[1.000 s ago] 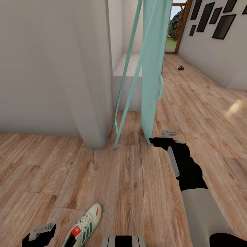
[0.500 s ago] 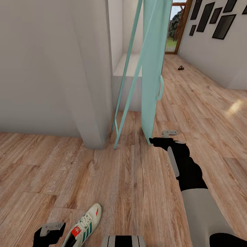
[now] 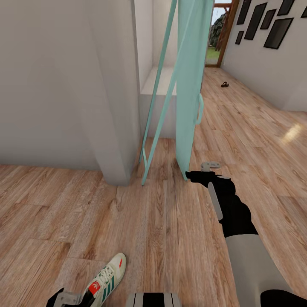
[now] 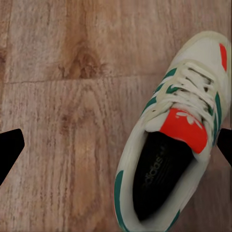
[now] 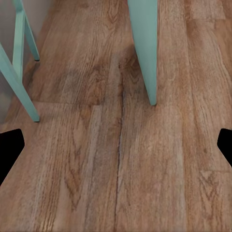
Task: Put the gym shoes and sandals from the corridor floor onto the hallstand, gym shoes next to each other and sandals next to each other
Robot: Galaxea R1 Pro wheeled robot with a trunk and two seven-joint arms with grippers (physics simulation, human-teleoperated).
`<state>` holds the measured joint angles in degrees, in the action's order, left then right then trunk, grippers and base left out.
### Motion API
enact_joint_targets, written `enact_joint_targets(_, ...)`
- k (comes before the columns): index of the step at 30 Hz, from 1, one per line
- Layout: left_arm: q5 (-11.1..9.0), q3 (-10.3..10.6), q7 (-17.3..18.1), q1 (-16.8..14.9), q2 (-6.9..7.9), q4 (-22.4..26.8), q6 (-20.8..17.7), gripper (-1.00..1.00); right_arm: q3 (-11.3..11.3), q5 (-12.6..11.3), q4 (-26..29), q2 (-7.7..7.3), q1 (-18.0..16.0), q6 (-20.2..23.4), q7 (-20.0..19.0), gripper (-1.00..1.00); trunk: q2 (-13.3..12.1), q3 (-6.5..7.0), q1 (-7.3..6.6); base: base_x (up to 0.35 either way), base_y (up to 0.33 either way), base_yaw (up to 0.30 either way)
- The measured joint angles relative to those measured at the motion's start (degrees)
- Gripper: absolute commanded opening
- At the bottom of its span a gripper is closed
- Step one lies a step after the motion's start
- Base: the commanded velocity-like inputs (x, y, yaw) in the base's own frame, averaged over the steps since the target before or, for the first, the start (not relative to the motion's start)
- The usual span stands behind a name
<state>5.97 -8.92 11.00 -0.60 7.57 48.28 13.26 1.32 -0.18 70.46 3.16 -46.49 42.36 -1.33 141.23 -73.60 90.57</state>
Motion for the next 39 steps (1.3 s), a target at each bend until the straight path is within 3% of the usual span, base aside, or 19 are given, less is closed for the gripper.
enact_joint_targets(6, 0.1, 0.22, -0.01, 3.33, 0.13, 4.68, 0.01, 1.0, -0.01, 0.07, -0.04, 0.0, 0.0, 0.0, 0.01, 1.0, 0.0, 0.0, 0.0, 0.0, 0.0, 0.0)
enact_joint_targets(10, 0.22, 0.26, 0.04, 3.86, 0.31, 5.3, 0.01, 1.0, 0.0, 0.13, -0.06, 0.0, 0.0, 0.0, 0.01, 1.0, 0.0, 0.0, 0.0, 0.0, 0.0, 0.0)
enact_joint_targets(18, 0.95, 0.47, 0.15, 4.09, 2.1, 5.57, 0.01, 1.0, 0.0, 0.24, -0.06, 0.0, 0.0, 0.0, 0.01, 1.0, 0.0, 0.0, 0.0, 0.0, 0.0, 0.0)
enact_joint_targets(20, 1.44, 0.55, 0.2, 4.1, 2.43, 5.59, 0.01, 1.0, 0.0, 0.25, -0.06, 0.0, 0.0, 0.0, 0.01, 1.0, 0.0, 0.0, 0.0, 0.0, 0.0, 0.0)
enact_joint_targets(25, 6.01, 0.59, 0.24, 4.11, 2.74, 5.6, 0.01, 1.0, -0.01, 0.26, -0.06, 0.0, 0.0, 0.0, 0.01, 1.0, 0.0, 0.0, 0.0, 0.0, 0.0, 0.0)
enact_joint_targets(27, 6.91, 0.58, 0.26, 4.11, 2.77, 5.59, 0.01, 1.0, -0.02, 0.28, -0.06, 0.0, 0.0, 0.0, 0.01, 1.0, 0.0, 0.0, 0.0, 0.0, 0.0, 0.0)
enact_joint_targets(35, 7.9, 0.73, 0.39, 4.11, 2.79, 5.51, 0.52, 1.0, -0.01, 0.35, -0.06, 0.0, 0.0, 0.0, 0.0, 1.0, 0.0, 0.0, 0.0, 0.0, 0.0, 0.0)
enact_joint_targets(39, 8.04, 2.6, 0.42, 4.11, 2.79, 5.45, 1.42, 1.0, 0.0, 0.35, -0.06, 0.0, 0.0, 0.0, 0.01, 1.0, 0.0, 0.0, 0.0, 0.0, 0.0, 0.0)
